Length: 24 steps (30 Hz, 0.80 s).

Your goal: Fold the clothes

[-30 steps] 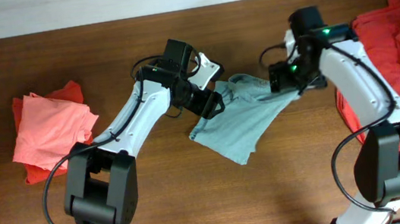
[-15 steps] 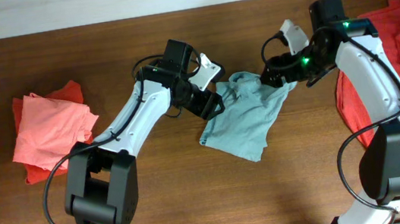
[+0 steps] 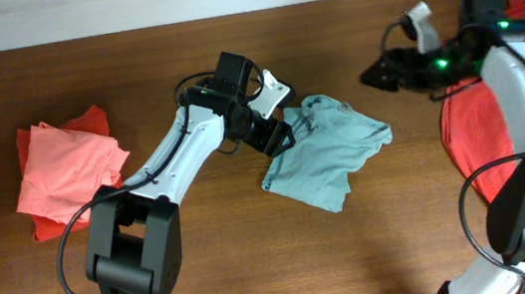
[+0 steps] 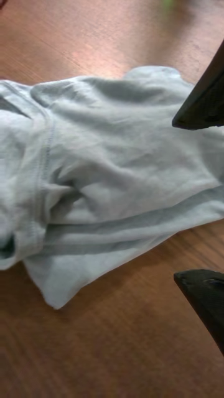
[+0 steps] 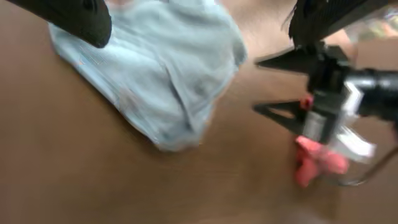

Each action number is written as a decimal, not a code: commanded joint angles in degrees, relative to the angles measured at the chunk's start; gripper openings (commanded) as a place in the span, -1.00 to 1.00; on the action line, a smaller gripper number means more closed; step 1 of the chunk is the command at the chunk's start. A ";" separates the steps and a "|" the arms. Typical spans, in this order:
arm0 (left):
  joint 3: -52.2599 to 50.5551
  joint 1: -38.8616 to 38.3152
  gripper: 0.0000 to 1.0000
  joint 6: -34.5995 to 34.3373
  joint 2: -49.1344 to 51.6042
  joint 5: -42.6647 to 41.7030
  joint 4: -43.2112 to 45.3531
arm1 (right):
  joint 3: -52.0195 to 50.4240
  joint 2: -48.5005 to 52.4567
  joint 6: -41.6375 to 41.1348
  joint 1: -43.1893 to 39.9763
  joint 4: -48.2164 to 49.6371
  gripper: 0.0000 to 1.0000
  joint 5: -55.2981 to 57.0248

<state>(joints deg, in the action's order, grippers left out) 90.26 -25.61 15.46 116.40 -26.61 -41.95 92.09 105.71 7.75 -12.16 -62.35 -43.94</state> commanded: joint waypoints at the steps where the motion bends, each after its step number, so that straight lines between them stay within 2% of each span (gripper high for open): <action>1: -0.15 -0.28 0.45 1.11 0.85 -2.16 1.99 | -0.35 -0.76 -3.63 -1.07 -7.34 0.93 10.91; 4: -0.15 -0.79 0.45 1.11 1.27 -2.56 4.63 | -3.34 -0.76 -3.56 -0.20 -9.16 0.93 12.52; 13: -0.15 -3.67 0.43 1.11 6.67 -2.10 12.31 | -13.70 -0.70 -3.58 3.10 -4.76 0.92 11.43; 17: -0.15 -3.78 0.39 1.09 9.07 -2.12 14.38 | -14.03 -0.70 -3.58 3.21 -4.68 0.92 11.43; 19: -0.15 -3.82 0.31 1.09 9.75 -2.10 14.58 | -14.03 -0.70 -3.58 3.21 -4.68 0.91 11.43; 20: -0.15 -3.82 0.17 1.09 10.05 -2.10 14.53 | -14.03 -0.70 -3.58 3.19 -4.66 0.92 11.45; 21: -0.15 -3.82 -0.08 1.09 10.16 -2.12 14.56 | -14.03 -0.70 -3.58 3.21 -4.57 0.91 11.45; 22: -0.15 -3.82 -0.22 1.09 10.16 -2.10 14.56 | -14.03 -0.70 -3.58 3.21 -4.46 0.92 11.45; 23: -0.11 -3.82 -0.46 1.09 10.16 -2.12 14.58 | -14.03 -0.70 -3.58 3.21 -4.33 0.92 11.45; 24: -0.09 -3.82 -0.58 1.01 10.16 -2.12 14.56 | -14.03 -0.70 -3.58 3.21 -4.26 0.91 11.45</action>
<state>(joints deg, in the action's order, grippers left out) 90.21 -29.47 15.90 125.73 -27.92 -27.57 78.41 105.71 4.47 -9.32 -66.85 -32.77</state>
